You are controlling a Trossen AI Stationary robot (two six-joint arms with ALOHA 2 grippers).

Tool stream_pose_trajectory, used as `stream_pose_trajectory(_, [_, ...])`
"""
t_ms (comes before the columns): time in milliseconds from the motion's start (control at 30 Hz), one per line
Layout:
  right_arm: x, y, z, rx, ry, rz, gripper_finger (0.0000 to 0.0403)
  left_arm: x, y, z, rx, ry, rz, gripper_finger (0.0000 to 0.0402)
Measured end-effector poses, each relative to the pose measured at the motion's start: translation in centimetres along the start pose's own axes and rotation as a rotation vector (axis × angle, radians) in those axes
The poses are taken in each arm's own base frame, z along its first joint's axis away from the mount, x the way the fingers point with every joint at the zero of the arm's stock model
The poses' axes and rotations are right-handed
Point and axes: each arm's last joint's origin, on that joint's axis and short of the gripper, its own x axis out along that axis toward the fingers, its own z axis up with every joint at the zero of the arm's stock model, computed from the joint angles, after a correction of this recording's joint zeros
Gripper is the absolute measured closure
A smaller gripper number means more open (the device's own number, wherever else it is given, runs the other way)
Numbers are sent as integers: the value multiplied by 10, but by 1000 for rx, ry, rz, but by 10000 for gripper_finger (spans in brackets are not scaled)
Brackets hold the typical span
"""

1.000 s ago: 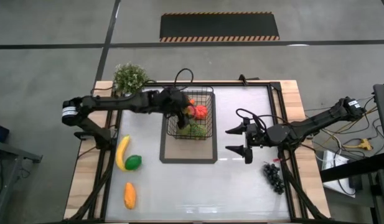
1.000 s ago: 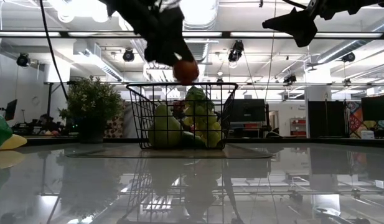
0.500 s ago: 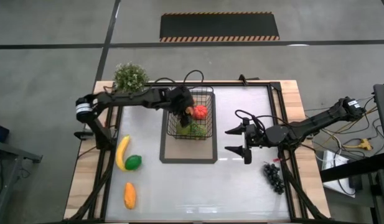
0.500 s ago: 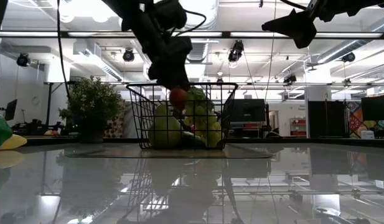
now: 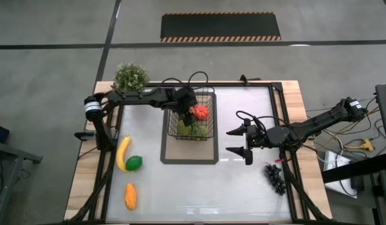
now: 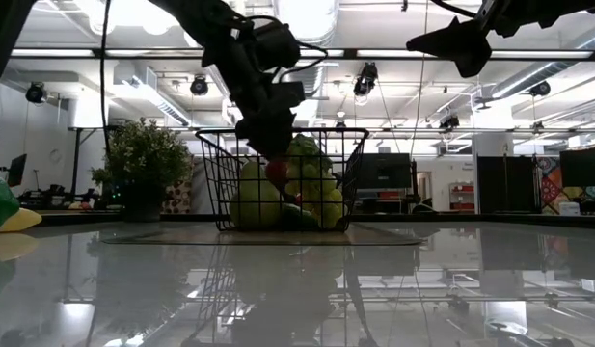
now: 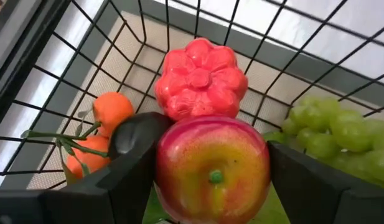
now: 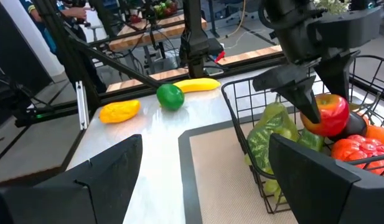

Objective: Build produce basket
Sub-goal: Put the apple into the black wire basket

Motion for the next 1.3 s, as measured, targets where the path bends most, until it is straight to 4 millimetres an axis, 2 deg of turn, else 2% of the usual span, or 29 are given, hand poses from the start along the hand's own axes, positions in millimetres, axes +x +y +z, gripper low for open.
stream_pose_trajectory(200, [0,0,0,4,-2,-1,74,7,1,-4,0,24,6,130])
stream_pose_trajectory(733, [0,0,0,11,-5,-5,74,9,2,-7,-2,33,11,129])
stream_pose_trajectory(1067, [0,0,0,21,-6,-5,74,9,1,-7,15,34,10,77])
stream_pose_trajectory(1300, [0,0,0,56,-6,-5,74,3,1,-4,34,23,8,72])
